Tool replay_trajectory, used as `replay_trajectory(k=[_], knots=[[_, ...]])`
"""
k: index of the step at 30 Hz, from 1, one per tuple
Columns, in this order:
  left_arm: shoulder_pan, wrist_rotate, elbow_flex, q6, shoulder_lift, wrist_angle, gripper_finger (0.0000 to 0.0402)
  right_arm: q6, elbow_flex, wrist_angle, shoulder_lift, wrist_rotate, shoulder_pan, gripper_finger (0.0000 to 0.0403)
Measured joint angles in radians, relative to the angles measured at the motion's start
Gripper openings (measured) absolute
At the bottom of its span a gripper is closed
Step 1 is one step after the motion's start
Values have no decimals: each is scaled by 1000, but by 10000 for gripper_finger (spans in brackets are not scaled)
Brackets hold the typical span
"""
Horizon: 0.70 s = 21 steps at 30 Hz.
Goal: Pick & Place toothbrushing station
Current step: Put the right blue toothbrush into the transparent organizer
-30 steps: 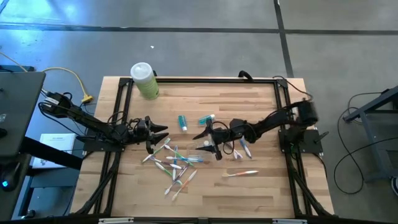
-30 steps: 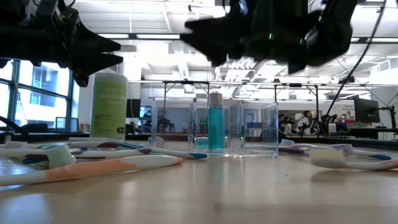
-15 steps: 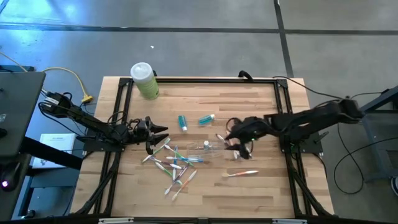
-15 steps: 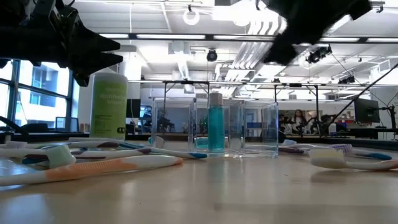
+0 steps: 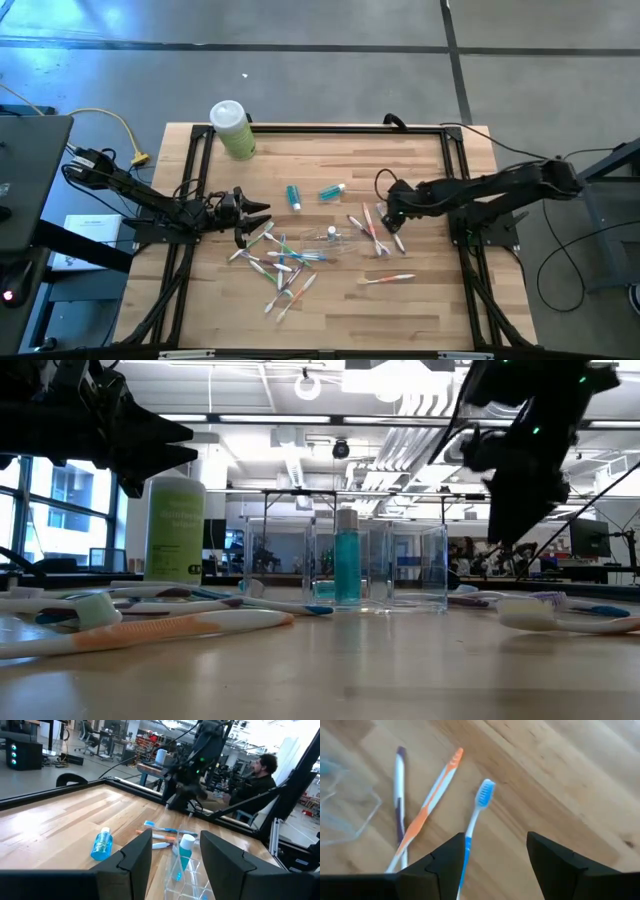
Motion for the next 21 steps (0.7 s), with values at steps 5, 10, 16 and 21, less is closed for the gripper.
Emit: replay_trajectory(k=[5,10,16,21], knots=[[0,0,0,0,0,0,162,5,0,70,146,-21,-15,205],[0,0,0,3,0,0,162,-21,0,147,257,-70,-27,205],[0,-1,0,10,0,0,162,-73,2,205,311,-80,-29,205],[1,-2,0,10,0,0,162,-83,3,201,313,-84,-46,192]])
